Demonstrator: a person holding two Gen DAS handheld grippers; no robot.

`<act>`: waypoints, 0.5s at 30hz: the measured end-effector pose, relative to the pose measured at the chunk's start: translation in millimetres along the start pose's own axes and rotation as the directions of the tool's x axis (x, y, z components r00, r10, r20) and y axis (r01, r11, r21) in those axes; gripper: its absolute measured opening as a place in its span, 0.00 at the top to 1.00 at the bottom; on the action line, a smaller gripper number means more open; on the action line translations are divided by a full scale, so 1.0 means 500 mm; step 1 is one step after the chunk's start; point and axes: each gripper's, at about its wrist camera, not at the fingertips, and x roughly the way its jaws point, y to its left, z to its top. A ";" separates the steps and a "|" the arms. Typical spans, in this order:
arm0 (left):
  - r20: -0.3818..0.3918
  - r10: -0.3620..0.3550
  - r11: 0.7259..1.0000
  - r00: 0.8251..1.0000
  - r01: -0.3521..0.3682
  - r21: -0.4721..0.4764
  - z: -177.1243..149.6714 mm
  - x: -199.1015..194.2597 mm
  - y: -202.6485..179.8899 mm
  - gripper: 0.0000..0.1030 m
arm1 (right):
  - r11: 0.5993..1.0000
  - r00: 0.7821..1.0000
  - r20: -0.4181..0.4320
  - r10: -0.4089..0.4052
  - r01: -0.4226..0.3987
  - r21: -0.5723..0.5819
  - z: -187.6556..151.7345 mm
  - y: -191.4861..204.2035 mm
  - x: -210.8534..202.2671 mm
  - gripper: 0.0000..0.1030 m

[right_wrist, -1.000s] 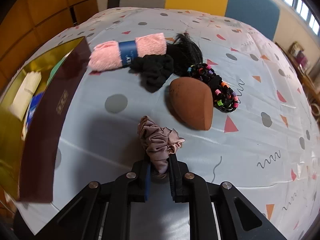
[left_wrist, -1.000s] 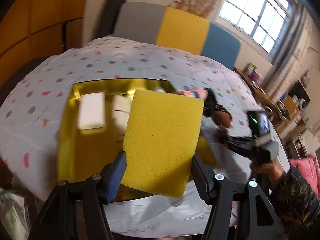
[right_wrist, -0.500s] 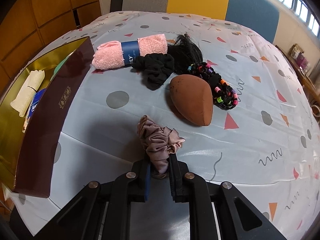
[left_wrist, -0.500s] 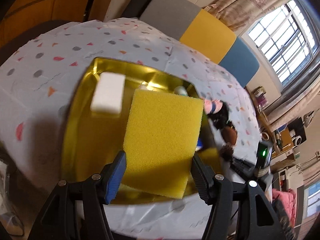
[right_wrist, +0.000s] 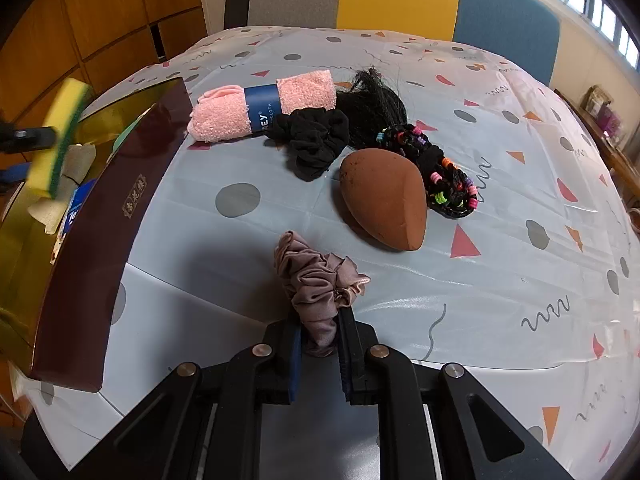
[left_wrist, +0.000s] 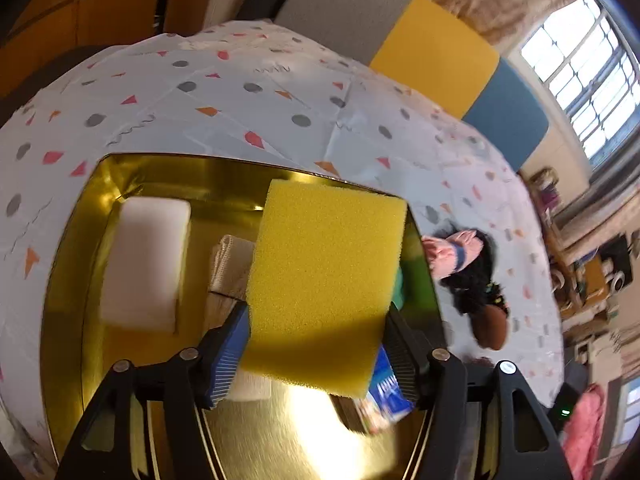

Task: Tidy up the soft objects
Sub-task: 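Lower the yellow sponge into the tray and open left tool while right tool holds scrunchie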

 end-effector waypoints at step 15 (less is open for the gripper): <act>0.093 0.068 0.993 0.993 -0.076 0.087 -0.085 -0.094 0.001 0.22 | 0.999 1.000 0.007 -0.025 0.025 -0.023 0.001 0.013 0.002 0.85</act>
